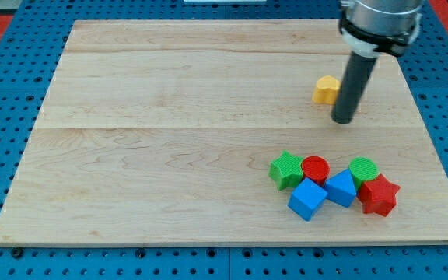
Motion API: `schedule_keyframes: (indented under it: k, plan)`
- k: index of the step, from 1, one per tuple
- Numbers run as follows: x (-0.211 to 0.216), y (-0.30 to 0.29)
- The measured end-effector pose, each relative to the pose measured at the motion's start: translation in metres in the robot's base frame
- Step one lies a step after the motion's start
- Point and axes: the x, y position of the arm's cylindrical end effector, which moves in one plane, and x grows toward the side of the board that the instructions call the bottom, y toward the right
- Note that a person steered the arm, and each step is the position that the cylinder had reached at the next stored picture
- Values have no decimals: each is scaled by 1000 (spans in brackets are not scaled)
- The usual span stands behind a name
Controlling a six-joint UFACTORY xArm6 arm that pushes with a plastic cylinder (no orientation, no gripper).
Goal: Push the red star into the red circle
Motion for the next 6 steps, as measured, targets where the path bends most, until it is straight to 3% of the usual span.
schedule_keyframes:
  k: [1, 3, 4, 6]
  plan:
    - [14, 94]
    - [113, 122]
    - [145, 92]
    - [158, -19]
